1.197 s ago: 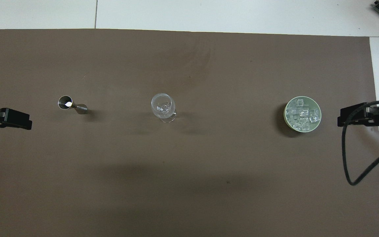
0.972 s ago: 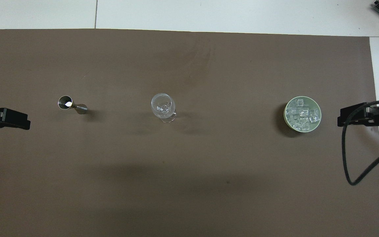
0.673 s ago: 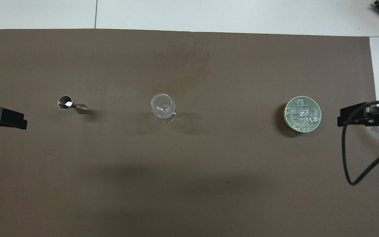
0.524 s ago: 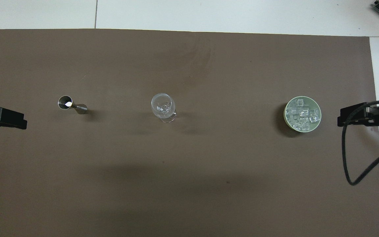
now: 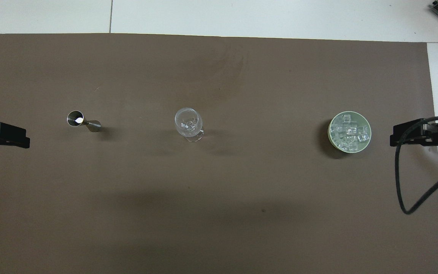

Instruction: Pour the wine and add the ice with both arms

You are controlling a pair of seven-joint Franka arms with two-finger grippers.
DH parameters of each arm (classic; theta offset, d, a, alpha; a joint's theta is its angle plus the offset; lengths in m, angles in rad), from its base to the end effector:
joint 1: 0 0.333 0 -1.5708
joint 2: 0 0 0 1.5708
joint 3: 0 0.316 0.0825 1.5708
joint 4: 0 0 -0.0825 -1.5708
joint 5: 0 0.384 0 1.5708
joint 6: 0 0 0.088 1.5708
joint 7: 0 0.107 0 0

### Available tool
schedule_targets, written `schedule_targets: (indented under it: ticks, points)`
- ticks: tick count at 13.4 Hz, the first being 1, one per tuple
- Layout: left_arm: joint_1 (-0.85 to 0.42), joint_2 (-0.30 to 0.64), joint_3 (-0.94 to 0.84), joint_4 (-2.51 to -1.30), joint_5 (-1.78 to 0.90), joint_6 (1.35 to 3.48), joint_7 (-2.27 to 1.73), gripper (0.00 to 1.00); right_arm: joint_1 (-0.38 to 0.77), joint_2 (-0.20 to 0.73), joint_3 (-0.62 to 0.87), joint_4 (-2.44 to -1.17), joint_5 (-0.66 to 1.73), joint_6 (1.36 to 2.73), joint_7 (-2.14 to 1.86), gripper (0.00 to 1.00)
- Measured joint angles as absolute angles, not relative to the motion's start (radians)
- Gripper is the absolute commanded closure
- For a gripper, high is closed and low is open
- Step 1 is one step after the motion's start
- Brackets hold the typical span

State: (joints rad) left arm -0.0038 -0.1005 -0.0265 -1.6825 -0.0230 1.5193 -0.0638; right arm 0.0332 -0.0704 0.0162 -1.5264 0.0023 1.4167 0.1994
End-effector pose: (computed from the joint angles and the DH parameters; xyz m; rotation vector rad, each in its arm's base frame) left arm 0.5161 -0.0189 0.6216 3.1222 0.0519 -0.0994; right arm 0.5152 0.0261 0.6696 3.1285 -0.2347 -0.0614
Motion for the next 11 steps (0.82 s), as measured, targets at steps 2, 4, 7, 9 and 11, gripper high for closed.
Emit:
schedule_targets:
  ticks: [2,4,7,9,11]
  points:
    - [-0.004,-0.101,-0.027,-1.682,-0.023,1.519,-0.066,0.0,0.033,-0.07,0.016,-1.526,0.002,1.417,0.199,0.0]
    - [-0.003,-0.102,-0.025,-1.682,-0.031,1.519,-0.08,0.0,0.033,-0.07,0.016,-1.526,0.002,1.417,0.199,0.0]
    - [0.063,-0.102,-0.019,-1.683,-0.13,1.519,-0.152,0.0,0.033,-0.07,0.016,-1.526,0.002,1.417,0.199,0.0]
    - [0.14,-0.101,-0.014,-1.683,-0.2,1.519,-0.184,0.0,0.033,-0.07,0.016,-1.526,0.002,1.417,0.199,0.0]
    - [0.18,-0.096,-0.011,-1.687,-0.247,1.519,-0.27,0.0,0.033,-0.07,0.016,-1.526,0.002,1.417,0.199,0.0]
